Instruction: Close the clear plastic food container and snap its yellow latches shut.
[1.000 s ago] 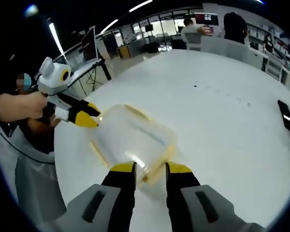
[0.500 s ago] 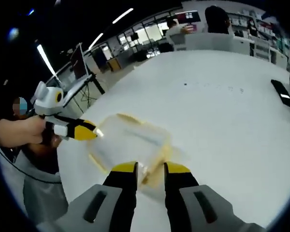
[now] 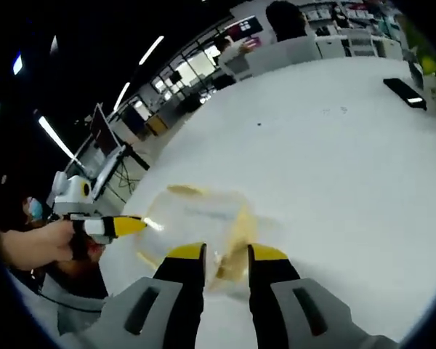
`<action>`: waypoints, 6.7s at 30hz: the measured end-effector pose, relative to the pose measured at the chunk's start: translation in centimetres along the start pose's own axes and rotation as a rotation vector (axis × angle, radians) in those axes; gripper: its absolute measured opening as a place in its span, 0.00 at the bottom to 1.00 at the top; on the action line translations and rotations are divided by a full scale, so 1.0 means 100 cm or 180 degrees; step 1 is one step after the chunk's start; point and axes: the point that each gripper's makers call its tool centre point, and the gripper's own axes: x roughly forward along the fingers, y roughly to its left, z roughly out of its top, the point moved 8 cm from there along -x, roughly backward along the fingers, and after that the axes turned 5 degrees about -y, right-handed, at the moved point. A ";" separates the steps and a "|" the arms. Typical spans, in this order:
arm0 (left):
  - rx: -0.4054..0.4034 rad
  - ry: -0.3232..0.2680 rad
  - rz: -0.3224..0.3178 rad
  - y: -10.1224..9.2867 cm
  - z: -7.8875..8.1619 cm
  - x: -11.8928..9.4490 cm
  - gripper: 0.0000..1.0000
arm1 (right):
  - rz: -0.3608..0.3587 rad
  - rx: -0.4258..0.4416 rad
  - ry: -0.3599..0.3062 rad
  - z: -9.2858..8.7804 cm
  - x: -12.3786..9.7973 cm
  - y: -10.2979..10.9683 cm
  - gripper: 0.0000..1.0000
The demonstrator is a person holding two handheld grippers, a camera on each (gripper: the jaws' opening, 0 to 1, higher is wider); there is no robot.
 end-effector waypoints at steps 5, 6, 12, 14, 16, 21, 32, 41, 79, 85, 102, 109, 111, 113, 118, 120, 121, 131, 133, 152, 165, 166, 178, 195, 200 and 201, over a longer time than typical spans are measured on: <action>0.0097 0.0004 -0.0014 -0.002 0.002 0.001 0.21 | -0.0003 0.0030 -0.0042 0.000 0.001 0.001 0.20; 0.0110 0.0009 -0.0019 -0.001 0.002 0.001 0.21 | -0.0001 0.0043 -0.0047 0.000 0.001 0.001 0.20; 0.0190 0.0012 -0.0027 -0.003 0.004 0.001 0.21 | 0.0003 0.0068 -0.0056 0.001 0.001 0.001 0.19; 0.0225 -0.0001 -0.0024 -0.004 0.004 0.001 0.21 | 0.0003 0.0072 -0.0063 0.001 0.001 0.001 0.19; 0.0278 -0.0013 -0.0016 -0.005 0.004 0.001 0.21 | 0.0002 0.0060 -0.0070 0.001 0.001 0.001 0.19; 0.0384 -0.0030 0.0003 -0.006 0.004 0.000 0.20 | 0.0002 0.0059 -0.0076 0.001 0.001 0.001 0.19; 0.0327 0.0108 -0.0033 -0.005 0.005 -0.001 0.18 | -0.0029 0.0181 -0.0021 -0.003 -0.001 0.007 0.17; 0.0308 0.0174 -0.0055 -0.004 0.005 0.014 0.14 | -0.0045 0.0268 0.0024 -0.003 -0.001 0.004 0.13; 0.0306 0.0354 -0.0285 0.010 -0.023 -0.043 0.16 | -0.0332 0.0522 -0.0049 -0.056 -0.034 0.053 0.16; 0.0311 0.0359 -0.0284 0.010 -0.025 -0.046 0.16 | -0.0335 0.0499 -0.0032 -0.060 -0.037 0.056 0.16; 0.1749 0.0204 -0.0651 -0.020 0.004 -0.044 0.18 | -0.0323 -0.0417 -0.0209 -0.022 -0.030 0.068 0.19; 0.2591 0.0325 -0.1110 -0.050 0.000 -0.032 0.12 | 0.0143 -0.0836 -0.0025 -0.019 -0.007 0.086 0.09; 0.2672 0.0323 -0.1133 -0.054 -0.001 -0.030 0.12 | 0.0188 -0.0944 0.0015 -0.020 -0.003 0.088 0.08; 0.2836 0.0354 -0.1172 -0.056 -0.003 -0.028 0.11 | 0.0212 -0.1050 0.0061 -0.021 0.002 0.088 0.08; 0.3256 0.0404 -0.1234 -0.061 -0.010 -0.024 0.09 | 0.0321 -0.1340 0.0108 -0.022 0.012 0.090 0.08; 0.3320 0.0437 -0.1230 -0.062 -0.014 -0.021 0.09 | 0.0295 -0.1431 0.0145 -0.021 0.016 0.089 0.08; 0.3342 0.0439 -0.1233 -0.062 -0.014 -0.021 0.09 | 0.0297 -0.1445 0.0148 -0.021 0.017 0.088 0.07; 0.3636 0.0458 -0.1286 -0.066 -0.025 -0.018 0.07 | 0.0303 -0.1549 0.0183 -0.019 0.026 0.089 0.09; 0.3634 0.0443 -0.1288 -0.066 -0.026 -0.019 0.06 | 0.0295 -0.1568 0.0186 -0.018 0.027 0.089 0.10; 0.4268 0.0517 -0.1630 -0.074 -0.046 -0.030 0.22 | 0.0383 -0.1816 0.0308 -0.003 0.036 0.090 0.16; 0.4479 0.0528 -0.1612 -0.074 -0.053 -0.028 0.23 | 0.0805 -0.1899 0.0761 0.011 0.047 0.094 0.21; 0.4483 0.0525 -0.1603 -0.074 -0.052 -0.028 0.23 | 0.0834 -0.1935 0.0816 0.010 0.048 0.094 0.22; 0.4488 0.0571 -0.1564 -0.070 -0.052 -0.028 0.24 | 0.1030 -0.2330 0.1400 0.008 0.057 0.092 0.23; 0.4469 0.0584 -0.1674 -0.071 -0.049 -0.026 0.24 | 0.1195 -0.2530 0.1746 0.013 0.063 0.094 0.25; 0.4610 0.0613 -0.1655 -0.074 -0.051 -0.025 0.25 | 0.1275 -0.2540 0.1898 0.015 0.066 0.094 0.25; 0.4622 0.0617 -0.1650 -0.074 -0.051 -0.025 0.25 | 0.1288 -0.2548 0.1930 0.016 0.067 0.094 0.25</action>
